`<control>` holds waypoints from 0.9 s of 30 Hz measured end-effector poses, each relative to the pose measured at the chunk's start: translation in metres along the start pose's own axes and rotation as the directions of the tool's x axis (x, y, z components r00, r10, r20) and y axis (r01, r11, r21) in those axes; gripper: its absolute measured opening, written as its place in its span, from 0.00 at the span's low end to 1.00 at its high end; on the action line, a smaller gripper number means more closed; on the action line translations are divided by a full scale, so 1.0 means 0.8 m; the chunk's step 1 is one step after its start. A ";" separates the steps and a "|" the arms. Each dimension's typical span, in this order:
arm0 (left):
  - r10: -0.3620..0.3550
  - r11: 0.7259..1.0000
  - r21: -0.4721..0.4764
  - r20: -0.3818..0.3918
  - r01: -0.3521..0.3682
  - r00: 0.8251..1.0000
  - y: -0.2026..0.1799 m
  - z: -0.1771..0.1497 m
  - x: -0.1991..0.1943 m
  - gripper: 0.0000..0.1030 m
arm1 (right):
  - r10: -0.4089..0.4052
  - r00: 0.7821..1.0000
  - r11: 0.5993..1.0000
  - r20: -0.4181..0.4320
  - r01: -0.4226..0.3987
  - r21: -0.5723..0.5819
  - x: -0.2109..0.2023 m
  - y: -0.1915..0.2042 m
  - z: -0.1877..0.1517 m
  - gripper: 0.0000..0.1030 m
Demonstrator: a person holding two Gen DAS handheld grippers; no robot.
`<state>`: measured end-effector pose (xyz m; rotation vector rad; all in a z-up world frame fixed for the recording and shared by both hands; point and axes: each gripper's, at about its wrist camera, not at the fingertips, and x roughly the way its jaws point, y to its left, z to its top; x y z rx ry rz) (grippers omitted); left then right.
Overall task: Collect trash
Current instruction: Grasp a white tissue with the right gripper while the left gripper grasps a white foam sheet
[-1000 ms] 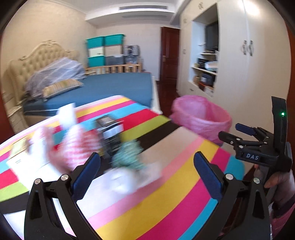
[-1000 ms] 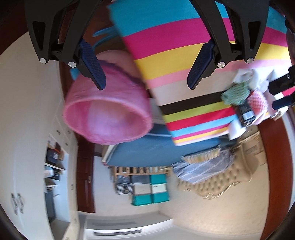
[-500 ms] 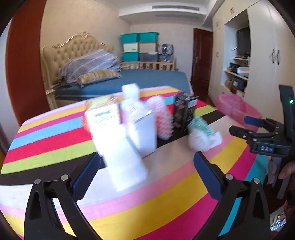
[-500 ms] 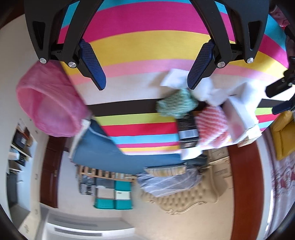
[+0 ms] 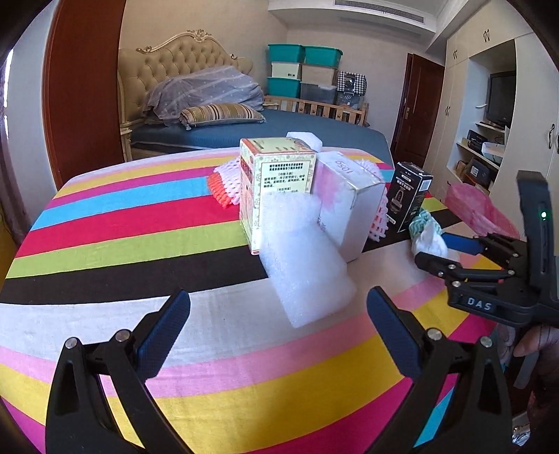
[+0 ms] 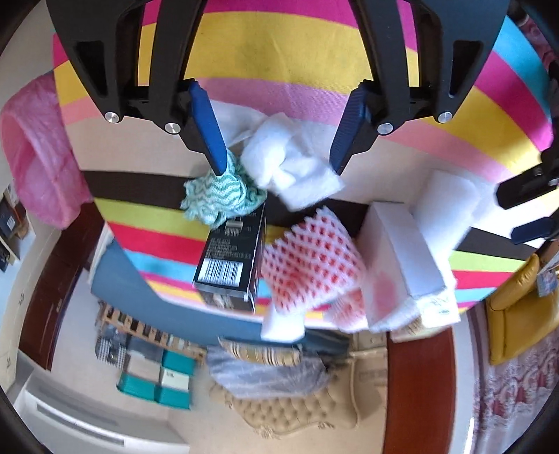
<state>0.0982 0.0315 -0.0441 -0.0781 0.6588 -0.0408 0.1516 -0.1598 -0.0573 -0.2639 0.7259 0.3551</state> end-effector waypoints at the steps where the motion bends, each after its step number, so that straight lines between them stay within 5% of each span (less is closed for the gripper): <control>1: 0.001 1.000 0.000 -0.007 -0.001 1.000 -0.002 0.001 0.002 0.95 | 0.004 1.000 1.000 -0.007 -0.004 -0.005 0.001 0.002 -0.001 0.39; 4: -0.004 1.000 -0.003 -0.028 0.004 1.000 -0.008 0.006 0.008 0.95 | 0.026 1.000 1.000 0.017 -0.026 -0.003 -0.010 0.002 -0.004 0.29; 12: 0.015 0.999 0.040 -0.072 -0.012 0.997 -0.041 0.025 0.039 0.95 | 0.080 0.993 0.996 0.088 -0.082 0.021 -0.046 -0.011 -0.022 0.28; 18: 0.095 0.994 0.069 -0.143 -0.086 0.985 -0.056 0.028 0.075 0.93 | 0.104 0.987 0.993 0.121 -0.109 0.040 -0.063 -0.023 -0.031 0.28; 20: 0.082 0.996 0.049 -0.156 -0.075 0.984 -0.052 0.028 0.078 0.63 | 0.108 0.986 0.993 0.129 -0.114 0.043 -0.066 -0.025 -0.034 0.28; 21: 0.070 0.997 0.040 -0.158 -0.065 0.985 -0.050 0.028 0.078 0.58 | 0.110 0.985 0.992 0.131 -0.117 0.044 -0.067 -0.025 -0.036 0.28; 27: 0.070 0.996 0.062 -0.083 -0.065 0.994 -0.047 0.017 0.042 0.55 | 0.123 0.983 0.991 0.137 -0.130 0.040 -0.070 -0.021 -0.040 0.28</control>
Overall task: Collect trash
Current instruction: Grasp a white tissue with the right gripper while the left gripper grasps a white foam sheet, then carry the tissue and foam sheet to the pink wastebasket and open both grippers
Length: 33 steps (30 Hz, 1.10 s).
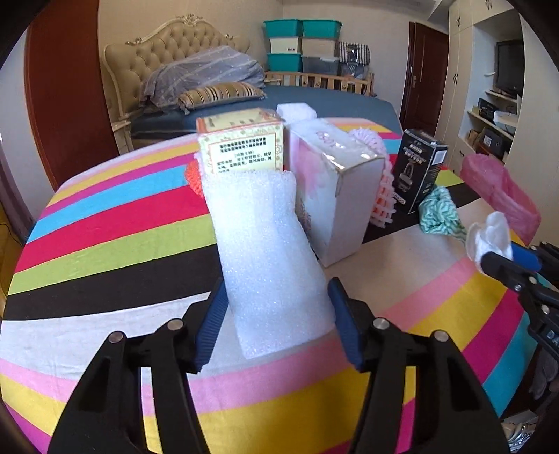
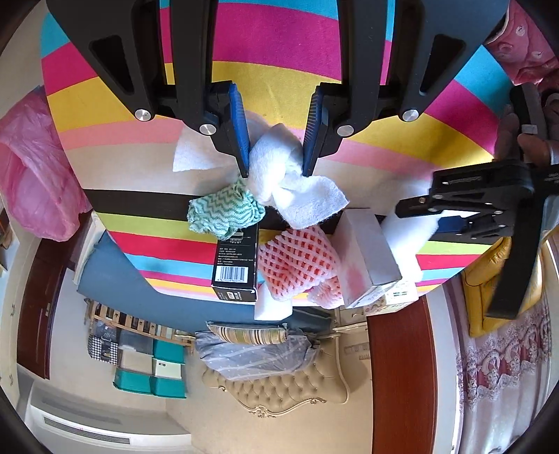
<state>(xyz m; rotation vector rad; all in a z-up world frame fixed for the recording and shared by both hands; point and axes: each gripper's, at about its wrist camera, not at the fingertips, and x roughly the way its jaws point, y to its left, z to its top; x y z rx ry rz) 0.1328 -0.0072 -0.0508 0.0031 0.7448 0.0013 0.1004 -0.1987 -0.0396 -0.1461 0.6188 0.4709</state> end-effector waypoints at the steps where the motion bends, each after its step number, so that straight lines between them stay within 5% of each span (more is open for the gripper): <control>1: -0.005 1.000 -0.002 0.017 0.005 1.000 0.002 -0.002 -0.007 0.55 | 0.004 1.000 1.000 0.003 -0.004 -0.003 -0.001 0.002 0.000 0.28; 11: -0.052 0.997 0.073 0.240 0.035 0.969 -0.014 -0.014 -0.083 0.55 | 0.016 0.999 1.000 0.049 -0.016 -0.008 -0.021 0.008 0.000 0.28; 33: -0.221 0.952 0.252 0.165 0.176 0.961 -0.104 -0.009 -0.063 0.55 | -0.120 0.990 0.989 0.073 0.113 0.097 -0.058 -0.070 -0.023 0.28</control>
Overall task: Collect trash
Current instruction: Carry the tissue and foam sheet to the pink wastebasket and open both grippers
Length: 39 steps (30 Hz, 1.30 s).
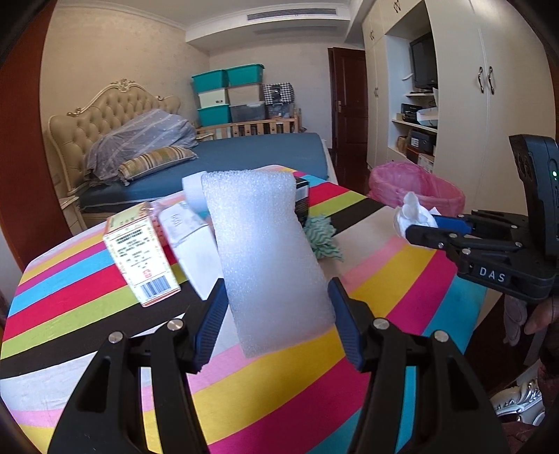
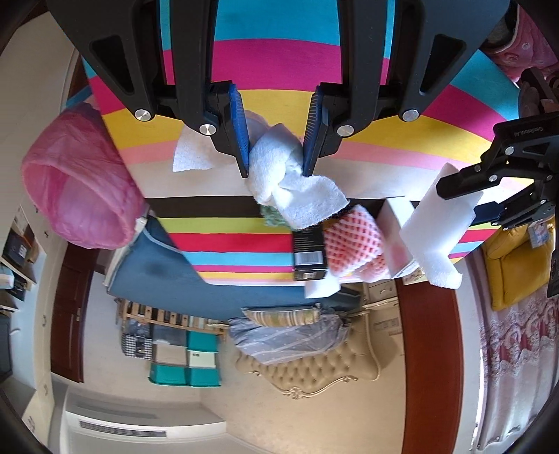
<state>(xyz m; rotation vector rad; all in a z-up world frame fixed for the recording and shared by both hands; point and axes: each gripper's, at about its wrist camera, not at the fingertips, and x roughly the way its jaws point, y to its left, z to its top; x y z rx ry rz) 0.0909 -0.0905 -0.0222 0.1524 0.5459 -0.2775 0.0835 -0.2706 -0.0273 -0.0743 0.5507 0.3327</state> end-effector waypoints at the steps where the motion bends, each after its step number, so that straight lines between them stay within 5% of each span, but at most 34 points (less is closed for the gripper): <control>1: -0.010 1.000 0.003 -0.004 0.010 1.000 -0.002 0.002 0.002 0.55 | -0.007 1.000 1.000 0.001 0.007 0.006 0.000 -0.005 -0.001 0.28; 9: -0.099 0.994 0.047 -0.033 0.101 0.995 -0.042 0.019 0.034 0.55 | -0.077 0.997 0.995 0.006 0.076 0.063 -0.014 -0.050 -0.007 0.28; 25: -0.279 0.952 0.112 -0.073 0.286 0.957 -0.143 0.091 0.103 0.55 | -0.247 0.968 0.959 0.050 0.237 0.158 -0.044 -0.158 -0.007 0.28; 39: -0.339 0.923 0.166 -0.078 0.347 0.938 -0.240 0.190 0.189 0.55 | -0.319 0.945 0.928 0.070 0.297 0.226 -0.035 -0.268 0.014 0.29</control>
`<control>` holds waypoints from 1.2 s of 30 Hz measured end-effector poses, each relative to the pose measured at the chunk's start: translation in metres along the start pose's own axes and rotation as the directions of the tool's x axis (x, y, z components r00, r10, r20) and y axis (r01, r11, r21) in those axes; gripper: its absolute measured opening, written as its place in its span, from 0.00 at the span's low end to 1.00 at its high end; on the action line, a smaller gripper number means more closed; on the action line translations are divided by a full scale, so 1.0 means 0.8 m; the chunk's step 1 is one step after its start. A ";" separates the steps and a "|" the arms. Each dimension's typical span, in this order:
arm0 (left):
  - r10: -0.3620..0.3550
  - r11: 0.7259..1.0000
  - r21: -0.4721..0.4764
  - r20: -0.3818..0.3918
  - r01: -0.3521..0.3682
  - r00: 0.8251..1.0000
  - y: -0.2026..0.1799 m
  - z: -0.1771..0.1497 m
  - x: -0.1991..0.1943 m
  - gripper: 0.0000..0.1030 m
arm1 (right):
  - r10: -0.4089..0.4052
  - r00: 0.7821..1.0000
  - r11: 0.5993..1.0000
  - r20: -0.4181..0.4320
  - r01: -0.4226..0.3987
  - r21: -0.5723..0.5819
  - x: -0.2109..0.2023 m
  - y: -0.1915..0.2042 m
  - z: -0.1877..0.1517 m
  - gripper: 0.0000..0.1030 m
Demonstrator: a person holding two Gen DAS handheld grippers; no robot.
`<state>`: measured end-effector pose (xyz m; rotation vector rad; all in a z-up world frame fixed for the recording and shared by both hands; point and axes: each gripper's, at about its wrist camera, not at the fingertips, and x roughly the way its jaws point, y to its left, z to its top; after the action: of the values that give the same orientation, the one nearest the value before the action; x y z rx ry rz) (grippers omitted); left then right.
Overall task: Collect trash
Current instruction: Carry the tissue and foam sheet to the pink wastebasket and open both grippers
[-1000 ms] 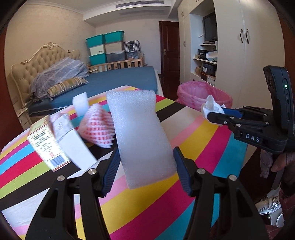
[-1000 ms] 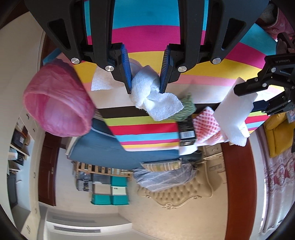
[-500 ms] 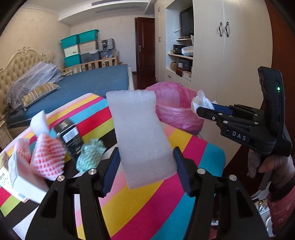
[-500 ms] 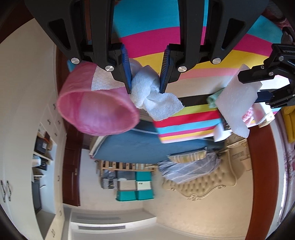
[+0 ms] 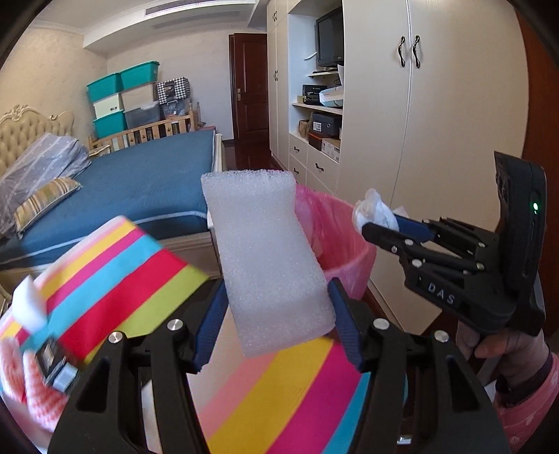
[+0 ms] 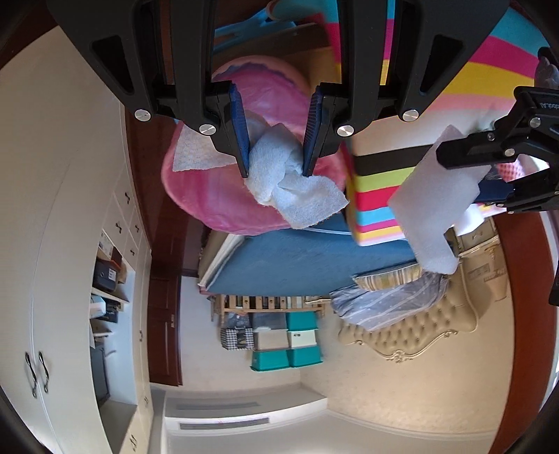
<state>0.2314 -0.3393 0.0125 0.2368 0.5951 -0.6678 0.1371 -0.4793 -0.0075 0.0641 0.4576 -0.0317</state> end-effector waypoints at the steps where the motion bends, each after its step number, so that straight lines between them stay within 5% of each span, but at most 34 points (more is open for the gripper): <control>1: -0.004 1.000 0.007 -0.003 0.004 1.000 -0.001 0.005 0.008 0.55 | -0.005 1.000 1.000 -0.001 0.005 0.004 0.005 -0.006 0.003 0.29; 14: -0.054 0.998 -0.013 -0.032 0.053 0.998 0.006 0.075 0.113 0.55 | -0.003 1.000 1.000 -0.004 0.003 0.019 0.071 -0.057 0.029 0.29; 17: -0.061 0.997 -0.054 -0.023 0.059 0.998 0.013 0.082 0.124 0.57 | 0.004 1.000 1.000 0.006 -0.004 0.017 0.084 -0.058 0.031 0.32; 19: -0.065 0.995 -0.081 -0.020 0.063 0.998 0.020 0.082 0.128 0.64 | 0.001 1.000 1.000 0.005 -0.001 0.026 0.095 -0.065 0.033 0.46; 22: -0.052 0.994 -0.094 0.000 0.052 0.999 0.030 0.074 0.120 0.74 | -0.011 1.000 0.998 0.003 0.011 0.064 0.099 -0.076 0.031 0.57; 29: -0.002 0.991 -0.136 0.032 0.006 0.999 0.049 0.045 0.076 0.94 | 0.000 0.999 0.996 0.041 -0.004 0.087 0.065 -0.077 0.027 0.57; 36: 0.039 0.990 -0.134 0.017 -0.037 0.999 0.051 -0.001 0.023 0.95 | -0.005 1.000 1.000 0.027 0.004 0.020 0.043 -0.040 0.020 0.64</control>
<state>0.2691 -0.3169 0.0018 0.1160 0.6122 -0.5903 0.1734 -0.5133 -0.0100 0.0824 0.4305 -0.0417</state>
